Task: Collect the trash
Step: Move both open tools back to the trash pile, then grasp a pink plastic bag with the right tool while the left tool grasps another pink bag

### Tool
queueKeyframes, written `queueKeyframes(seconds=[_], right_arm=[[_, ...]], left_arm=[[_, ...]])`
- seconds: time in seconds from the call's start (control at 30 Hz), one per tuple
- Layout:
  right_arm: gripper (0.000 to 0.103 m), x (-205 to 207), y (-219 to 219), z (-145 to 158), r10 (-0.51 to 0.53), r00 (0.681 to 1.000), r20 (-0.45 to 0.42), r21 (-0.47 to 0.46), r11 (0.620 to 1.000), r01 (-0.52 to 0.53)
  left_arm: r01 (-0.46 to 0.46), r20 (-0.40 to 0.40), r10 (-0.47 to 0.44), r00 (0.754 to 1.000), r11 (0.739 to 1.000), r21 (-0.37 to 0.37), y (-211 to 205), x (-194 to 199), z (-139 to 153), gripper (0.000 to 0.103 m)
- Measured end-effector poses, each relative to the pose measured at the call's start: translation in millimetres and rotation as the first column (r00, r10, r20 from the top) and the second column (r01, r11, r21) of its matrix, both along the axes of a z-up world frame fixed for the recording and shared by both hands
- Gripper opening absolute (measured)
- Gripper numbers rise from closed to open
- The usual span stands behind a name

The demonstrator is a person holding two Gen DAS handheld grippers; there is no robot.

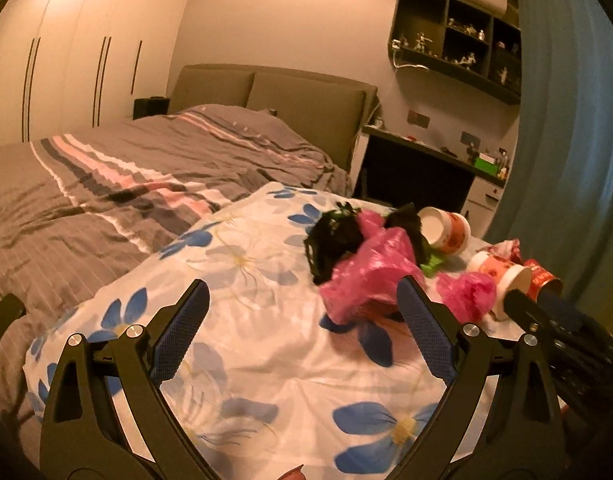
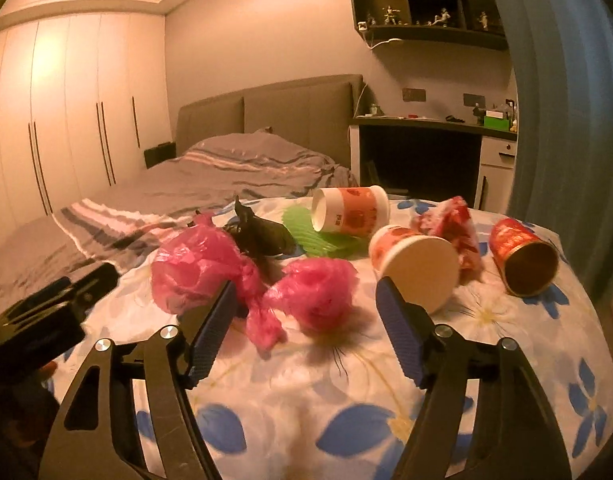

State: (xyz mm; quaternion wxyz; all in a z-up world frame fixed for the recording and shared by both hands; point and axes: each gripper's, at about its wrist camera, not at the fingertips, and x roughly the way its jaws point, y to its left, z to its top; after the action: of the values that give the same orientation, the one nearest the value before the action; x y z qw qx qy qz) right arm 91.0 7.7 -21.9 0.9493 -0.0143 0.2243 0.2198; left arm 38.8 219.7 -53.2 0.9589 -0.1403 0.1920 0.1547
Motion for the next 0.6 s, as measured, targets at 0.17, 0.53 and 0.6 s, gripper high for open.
queueKeyframes(seconds=[0.17, 0.53, 0.6], right_arm=[[0.064, 25, 10, -8, -0.015, 0.998, -0.062, -0.010, 1.000, 0.014], [0.016, 45, 16, -22, -0.018, 0.981, -0.194, -0.031, 0.999, 0.012], [0.010, 39, 15, -21, -0.021, 0.984, -0.179, -0.031, 0.999, 0.016]], left_arm=[[0.018, 0.017, -0.018, 1.000, 1.000, -0.012, 9, 5, -1, 0.093], [0.171, 0.008, -0.171, 0.985, 0.985, -0.039, -5, 35, -5, 0.093], [0.195, 0.001, -0.195, 0.981, 0.980, -0.041, -7, 41, -7, 0.092]])
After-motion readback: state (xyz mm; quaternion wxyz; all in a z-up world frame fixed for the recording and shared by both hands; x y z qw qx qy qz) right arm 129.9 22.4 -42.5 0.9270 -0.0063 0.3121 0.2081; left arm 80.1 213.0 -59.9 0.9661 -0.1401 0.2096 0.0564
